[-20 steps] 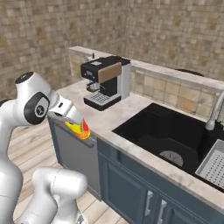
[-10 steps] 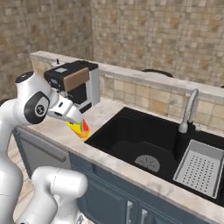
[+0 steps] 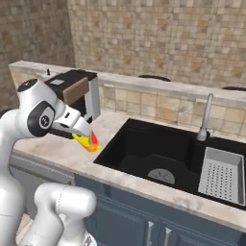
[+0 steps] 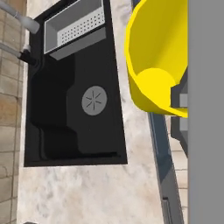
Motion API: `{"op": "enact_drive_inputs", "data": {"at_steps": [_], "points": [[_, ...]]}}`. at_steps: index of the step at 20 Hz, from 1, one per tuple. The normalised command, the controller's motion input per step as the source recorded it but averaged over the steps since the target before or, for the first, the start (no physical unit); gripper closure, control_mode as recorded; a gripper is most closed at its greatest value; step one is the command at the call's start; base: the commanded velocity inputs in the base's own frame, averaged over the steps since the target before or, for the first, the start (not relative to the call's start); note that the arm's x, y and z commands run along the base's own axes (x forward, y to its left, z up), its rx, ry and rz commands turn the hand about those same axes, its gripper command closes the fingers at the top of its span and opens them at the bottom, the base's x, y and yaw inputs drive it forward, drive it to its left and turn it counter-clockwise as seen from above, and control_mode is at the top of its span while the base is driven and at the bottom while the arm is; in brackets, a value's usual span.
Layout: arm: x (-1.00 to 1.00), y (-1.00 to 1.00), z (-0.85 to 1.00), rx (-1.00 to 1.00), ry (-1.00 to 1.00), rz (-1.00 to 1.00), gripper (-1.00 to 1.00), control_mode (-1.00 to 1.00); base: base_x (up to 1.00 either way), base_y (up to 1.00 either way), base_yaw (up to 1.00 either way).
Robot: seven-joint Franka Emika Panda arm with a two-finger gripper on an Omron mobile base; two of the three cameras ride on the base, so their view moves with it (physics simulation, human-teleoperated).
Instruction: Pick the cup and bowl from the counter and place them on the counter next to the sink.
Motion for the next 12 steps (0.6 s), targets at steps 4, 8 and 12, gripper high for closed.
{"op": "enact_drive_inputs", "data": {"at_steps": [4, 8, 12], "points": [[0.0, 0.0, 0.0, 0.0, 0.0, 0.0, 1.0, 1.0, 0.03, 0.78, -0.21], [0.0, 0.0, 0.0, 0.0, 0.0, 0.0, 1.0, 1.0, 0.48, 0.59, -0.15], [0.0, 0.0, 0.0, 0.0, 0.0, 0.0, 1.0, 1.0, 0.37, 0.36, -0.11]]}}
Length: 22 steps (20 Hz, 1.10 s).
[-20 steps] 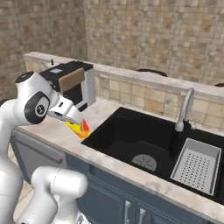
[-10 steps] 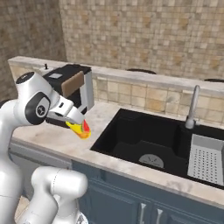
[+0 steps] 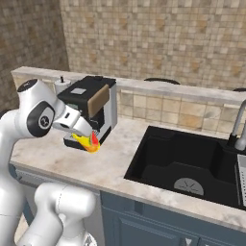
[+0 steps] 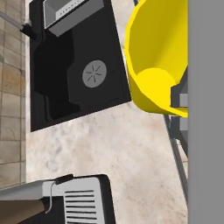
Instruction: Pick the cup and bowl from the counter and place them on the counter next to the sink.
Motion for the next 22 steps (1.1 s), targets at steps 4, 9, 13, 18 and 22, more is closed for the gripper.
{"op": "enact_drive_inputs", "data": {"at_steps": [4, 9, 13, 18, 22], "points": [[0.0, 0.0, 0.0, 0.0, 0.0, 0.0, 1.0, 1.0, 0.0, 0.0, 0.0], [0.0, 0.0, 0.0, 0.0, 0.0, 0.0, 1.0, 1.0, 0.0, 0.0, 0.0], [0.0, 0.0, 0.0, 0.0, 0.0, 0.0, 1.0, 1.0, 0.0, 0.0, 0.0], [0.0, 0.0, 0.0, 0.0, 0.0, 0.0, 1.0, 1.0, 0.0, 0.0, 0.0], [0.0, 0.0, 0.0, 0.0, 0.0, 0.0, 1.0, 1.0, 0.0, 0.0, 0.0]]}}
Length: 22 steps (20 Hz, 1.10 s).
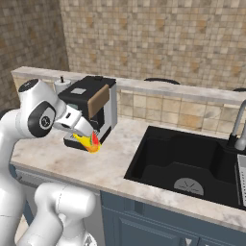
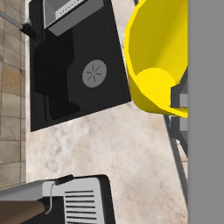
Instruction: Pick the cup and bowl from the counter and place them on the counter next to the sink.
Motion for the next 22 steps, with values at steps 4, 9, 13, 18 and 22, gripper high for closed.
{"op": "enact_drive_inputs", "data": {"at_steps": [4, 9, 13, 18, 22], "points": [[0.0, 0.0, 0.0, 0.0, 0.0, 0.0, 1.0, -1.0, 0.0, 0.0, 0.0], [0.0, -0.07, -0.32, 0.09, 0.13, 0.0, 1.0, -1.0, 0.0, 0.0, 0.0], [0.03, -0.3, -0.47, 0.2, 0.29, 0.0, 1.0, -1.0, 0.0, 0.0, 0.0], [0.18, -0.1, -0.28, 0.07, 0.24, 0.0, 1.0, -1.0, 0.0, 0.0, 0.0], [0.7, -0.17, -0.04, 0.0, 0.06, 0.0, 1.0, -1.0, 0.0, 0.0, 0.0]]}}
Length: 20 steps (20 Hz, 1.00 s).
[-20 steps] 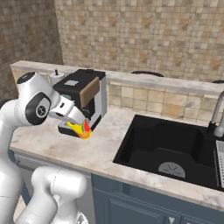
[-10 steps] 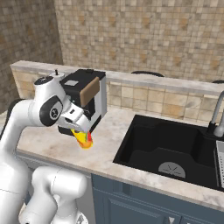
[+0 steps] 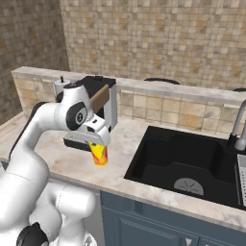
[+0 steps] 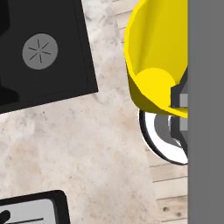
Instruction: Pick the cup and bowl from the counter and place them on the counter next to the sink.
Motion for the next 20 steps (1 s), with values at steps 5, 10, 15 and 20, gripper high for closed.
{"op": "enact_drive_inputs", "data": {"at_steps": [5, 10, 15, 20], "points": [[0.68, -0.09, -0.17, 0.0, 0.0, 0.0, 1.0, -1.0, 0.0, 0.0, 0.0], [0.47, -0.14, -0.24, 0.1, -0.05, 0.01, 1.0, -1.0, 0.0, 0.0, 0.0], [0.23, -0.16, -0.29, 0.16, -0.17, 0.02, 1.0, -1.0, 0.0, 0.0, 0.0], [0.01, -0.05, -0.13, 0.05, -0.16, 0.01, 1.0, -1.0, 0.0, 0.0, 0.0]]}}
